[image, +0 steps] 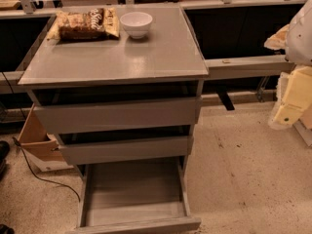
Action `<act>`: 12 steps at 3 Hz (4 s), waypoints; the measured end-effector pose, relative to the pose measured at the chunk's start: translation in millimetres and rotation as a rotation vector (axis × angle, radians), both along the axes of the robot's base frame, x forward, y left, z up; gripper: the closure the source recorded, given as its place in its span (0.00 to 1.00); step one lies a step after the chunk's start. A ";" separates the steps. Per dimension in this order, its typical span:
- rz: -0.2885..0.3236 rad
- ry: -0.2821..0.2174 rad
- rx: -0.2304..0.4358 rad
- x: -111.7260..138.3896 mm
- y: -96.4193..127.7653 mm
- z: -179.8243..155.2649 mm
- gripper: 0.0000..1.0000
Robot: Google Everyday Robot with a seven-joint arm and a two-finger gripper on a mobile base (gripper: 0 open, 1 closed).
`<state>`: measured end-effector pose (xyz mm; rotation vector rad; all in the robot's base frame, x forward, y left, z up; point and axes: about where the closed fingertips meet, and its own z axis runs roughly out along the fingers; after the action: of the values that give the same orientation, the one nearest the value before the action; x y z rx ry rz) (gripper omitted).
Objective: Close bottom drawer
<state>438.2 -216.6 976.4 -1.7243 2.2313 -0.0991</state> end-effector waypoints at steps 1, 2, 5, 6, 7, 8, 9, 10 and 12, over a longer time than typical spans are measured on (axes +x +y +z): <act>0.000 0.000 0.000 0.0 0.0 0.0 0.00; -0.015 0.013 0.039 -1.5 0.7 -16.0 0.00; 0.013 0.056 0.214 -21.7 64.2 -178.6 0.00; 0.045 0.095 0.251 -28.4 108.5 -250.1 0.00; 0.072 0.128 0.244 -34.9 146.0 -304.8 0.00; 0.001 0.143 0.257 -35.6 149.8 -310.8 0.00; 0.002 0.148 0.261 -36.9 150.8 -313.1 0.00; -0.004 0.176 0.282 -44.3 162.0 -337.5 0.00; -0.054 0.228 0.309 -37.7 203.3 -451.8 0.00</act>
Offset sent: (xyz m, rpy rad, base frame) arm -0.0035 0.0004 -0.0449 0.0982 0.0525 -0.0373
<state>400.5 -13.3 524.6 -1.5729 2.3020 0.4284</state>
